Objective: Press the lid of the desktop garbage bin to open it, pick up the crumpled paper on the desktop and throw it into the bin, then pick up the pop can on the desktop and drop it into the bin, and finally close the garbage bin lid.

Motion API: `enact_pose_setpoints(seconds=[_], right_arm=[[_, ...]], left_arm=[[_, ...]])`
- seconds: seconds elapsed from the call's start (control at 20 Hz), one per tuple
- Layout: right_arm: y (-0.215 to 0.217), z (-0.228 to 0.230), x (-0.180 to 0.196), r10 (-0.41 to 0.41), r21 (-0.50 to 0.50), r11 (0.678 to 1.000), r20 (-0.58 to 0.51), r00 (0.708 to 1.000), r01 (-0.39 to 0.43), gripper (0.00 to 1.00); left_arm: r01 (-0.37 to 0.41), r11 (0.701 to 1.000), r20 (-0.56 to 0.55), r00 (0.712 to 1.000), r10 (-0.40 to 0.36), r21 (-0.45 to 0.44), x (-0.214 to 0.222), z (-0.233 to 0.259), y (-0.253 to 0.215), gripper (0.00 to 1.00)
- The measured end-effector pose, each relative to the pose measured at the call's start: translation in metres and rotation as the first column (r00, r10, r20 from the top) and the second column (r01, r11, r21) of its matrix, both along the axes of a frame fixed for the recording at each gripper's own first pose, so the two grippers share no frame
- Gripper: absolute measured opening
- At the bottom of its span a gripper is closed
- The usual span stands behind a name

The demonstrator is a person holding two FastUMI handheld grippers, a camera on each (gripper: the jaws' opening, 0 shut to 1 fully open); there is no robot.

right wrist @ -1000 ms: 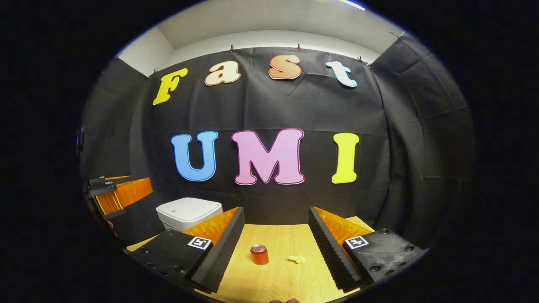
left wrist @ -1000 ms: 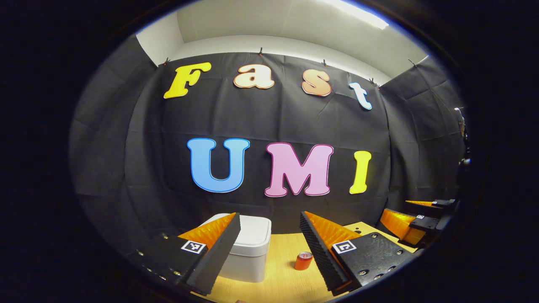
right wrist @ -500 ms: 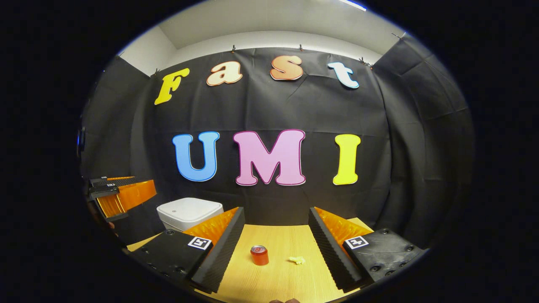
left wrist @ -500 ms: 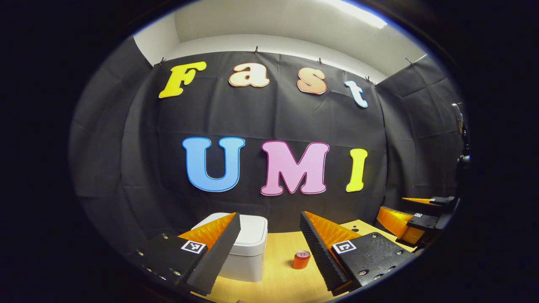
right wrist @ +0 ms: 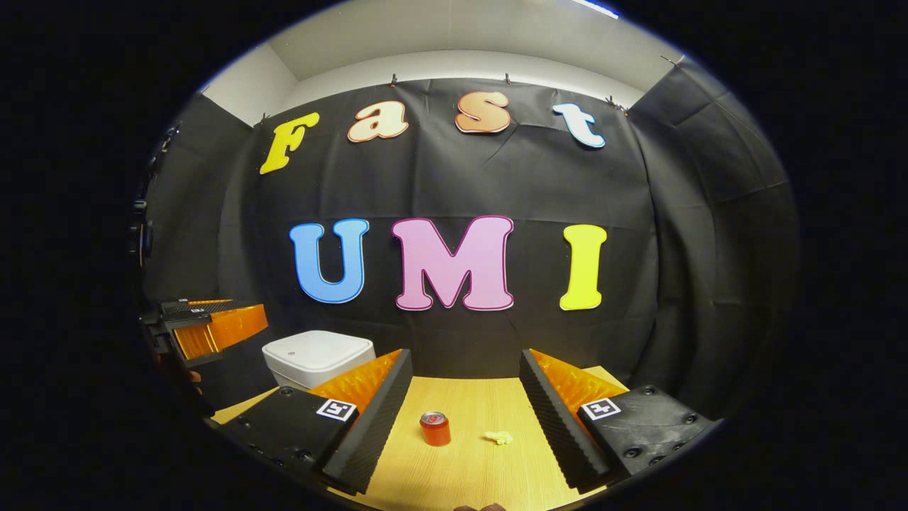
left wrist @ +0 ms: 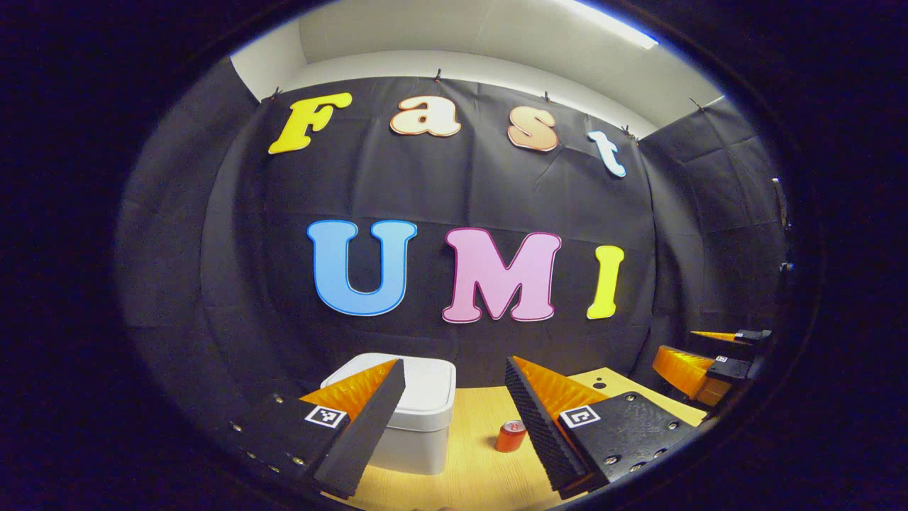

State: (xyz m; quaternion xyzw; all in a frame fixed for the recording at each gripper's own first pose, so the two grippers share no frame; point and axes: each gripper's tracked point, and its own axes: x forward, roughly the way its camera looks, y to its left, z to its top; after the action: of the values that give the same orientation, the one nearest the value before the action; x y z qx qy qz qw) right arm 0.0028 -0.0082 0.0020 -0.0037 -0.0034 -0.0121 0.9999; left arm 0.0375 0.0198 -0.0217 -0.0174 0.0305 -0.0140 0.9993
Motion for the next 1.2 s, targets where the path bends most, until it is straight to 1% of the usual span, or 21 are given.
enact_pose_setpoints(seconds=[0.3,0.4,0.5,0.55,0.6,0.65,0.7,0.75,0.8,0.85,0.9,0.95,1.0,1.05,1.1,1.2], right_arm=[[-0.008,-0.008,0.001,-0.014,-0.005,1.0,-0.026,1.0,0.014,0.99],[-0.011,-0.007,0.002,-0.02,-0.007,1.0,-0.026,0.999,0.019,0.99],[-0.014,-0.008,0.001,-0.027,-0.011,1.0,-0.024,0.999,0.027,1.0],[-0.016,-0.008,0.0,-0.034,-0.014,0.999,-0.022,0.999,0.033,0.99],[-0.018,-0.008,0.0,-0.039,-0.016,0.999,-0.022,0.999,0.039,0.98],[-0.02,-0.009,-0.001,-0.044,-0.016,0.999,-0.025,0.999,0.044,0.98],[-0.023,-0.012,-0.001,-0.051,-0.017,0.999,-0.028,0.998,0.051,0.98],[-0.026,-0.013,-0.002,-0.061,-0.017,0.998,-0.032,0.998,0.061,0.98],[-0.03,-0.014,-0.002,-0.071,-0.015,0.997,-0.038,0.997,0.07,0.98],[-0.032,-0.016,-0.003,-0.079,-0.011,0.997,-0.043,0.996,0.078,0.98],[-0.034,-0.016,-0.004,-0.086,-0.008,0.996,-0.044,0.995,0.086,0.98],[-0.036,-0.016,-0.005,-0.093,-0.007,0.996,-0.045,0.995,0.092,0.98],[-0.037,-0.017,-0.006,-0.097,-0.005,0.995,-0.045,0.994,0.097,0.99],[-0.038,-0.019,-0.007,-0.1,-0.006,0.995,-0.048,0.994,0.1,1.0],[-0.039,-0.022,-0.007,-0.103,-0.009,0.995,-0.054,0.993,0.102,0.98],[-0.041,-0.024,-0.01,-0.108,-0.023,0.994,-0.059,0.992,0.107,0.99]], left_arm=[[-0.035,0.999,-0.028,0.999,0.035,0.002,0.028,-0.013,0.03,0.94],[-0.046,0.999,-0.017,0.999,0.046,0.022,0.04,-0.011,0.041,0.93],[-0.083,0.995,-0.006,0.996,0.083,0.052,0.054,-0.012,0.06,0.69],[-0.084,0.995,-0.01,0.996,0.085,0.055,0.06,-0.015,0.063,0.58],[-0.095,0.994,-0.017,0.995,0.096,0.052,0.065,-0.018,0.067,0.57],[-0.106,0.993,-0.028,0.994,0.108,0.044,0.071,-0.022,0.074,0.42],[-0.116,0.993,-0.034,0.993,0.117,0.039,0.074,-0.027,0.079,0.37],[-0.125,0.992,-0.041,0.991,0.126,0.037,0.08,-0.031,0.085,0.27],[-0.125,0.991,-0.054,0.99,0.127,0.036,0.086,-0.036,0.087,0.24],[-0.12,0.992,-0.071,0.99,0.122,0.033,0.092,-0.046,0.089,0.16],[-0.103,0.994,-0.096,0.99,0.106,0.033,0.099,-0.054,0.089,0.15],[-0.114,0.992,-0.111,0.987,0.119,0.05,0.103,-0.063,0.095,0.07],[-0.077,0.995,-0.132,0.988,0.084,0.056,0.111,-0.073,0.091,0.03],[-0.045,0.997,-0.162,0.985,0.055,0.064,0.115,-0.084,0.086,0.01],[-0.021,0.998,-0.192,0.981,0.033,0.067,0.119,-0.095,0.084,0.01],[-0.01,0.998,-0.225,0.974,0.024,0.062,0.128,-0.107,0.083,0.01]])
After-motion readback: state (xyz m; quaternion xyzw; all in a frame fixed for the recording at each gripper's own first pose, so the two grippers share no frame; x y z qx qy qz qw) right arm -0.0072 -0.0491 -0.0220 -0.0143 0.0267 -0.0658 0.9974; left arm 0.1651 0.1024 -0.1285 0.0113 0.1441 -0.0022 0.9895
